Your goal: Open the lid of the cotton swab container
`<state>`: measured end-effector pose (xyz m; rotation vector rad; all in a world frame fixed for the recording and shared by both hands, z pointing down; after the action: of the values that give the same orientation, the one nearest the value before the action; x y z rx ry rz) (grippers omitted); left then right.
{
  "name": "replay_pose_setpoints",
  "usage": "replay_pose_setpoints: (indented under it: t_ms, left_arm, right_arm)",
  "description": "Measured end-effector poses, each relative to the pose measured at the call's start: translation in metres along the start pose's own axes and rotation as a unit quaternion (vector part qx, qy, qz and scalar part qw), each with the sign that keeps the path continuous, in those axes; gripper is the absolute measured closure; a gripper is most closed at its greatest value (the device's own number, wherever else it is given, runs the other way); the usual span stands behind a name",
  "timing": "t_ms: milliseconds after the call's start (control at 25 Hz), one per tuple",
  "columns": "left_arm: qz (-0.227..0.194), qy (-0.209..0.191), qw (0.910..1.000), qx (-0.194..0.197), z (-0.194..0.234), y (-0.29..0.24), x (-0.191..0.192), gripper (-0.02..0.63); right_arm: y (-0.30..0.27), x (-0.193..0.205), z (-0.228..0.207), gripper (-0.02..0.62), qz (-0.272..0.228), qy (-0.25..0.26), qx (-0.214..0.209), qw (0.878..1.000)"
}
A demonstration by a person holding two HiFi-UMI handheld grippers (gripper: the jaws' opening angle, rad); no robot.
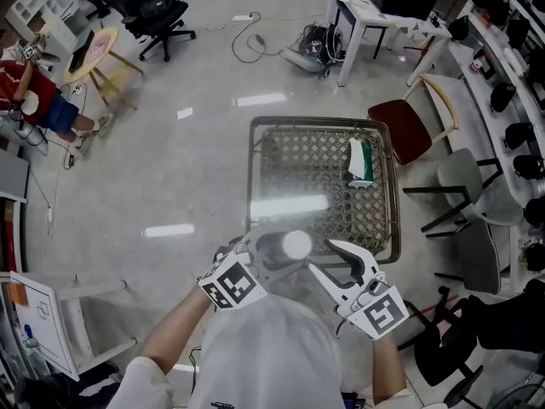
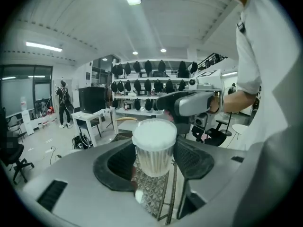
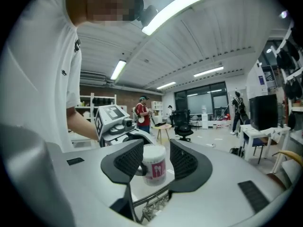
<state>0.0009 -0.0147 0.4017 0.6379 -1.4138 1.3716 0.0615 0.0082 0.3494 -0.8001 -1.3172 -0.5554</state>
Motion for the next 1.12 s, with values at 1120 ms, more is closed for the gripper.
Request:
replay_pose_setpoints:
  t_ms: [1120]
  left_arm:
    - [0.019, -0.094, 0.9944, 0.043, -0.017, 0.011, -0.032, 0.365]
  right_arm:
    - [-0.03, -0.025, 0.01, 0.351, 0.033, 0.077, -0.169, 0.982]
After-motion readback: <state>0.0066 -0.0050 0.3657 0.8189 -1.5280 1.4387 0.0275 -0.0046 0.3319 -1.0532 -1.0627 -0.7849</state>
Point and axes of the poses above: the fingertips, and each gripper's own axes: y backward along the fingers, z to its left, x out of its underside, the point moved 3 cm from there along y, backward along the fingers, and after that the axes turned 9 degrees about y, right-handed, at the moved point
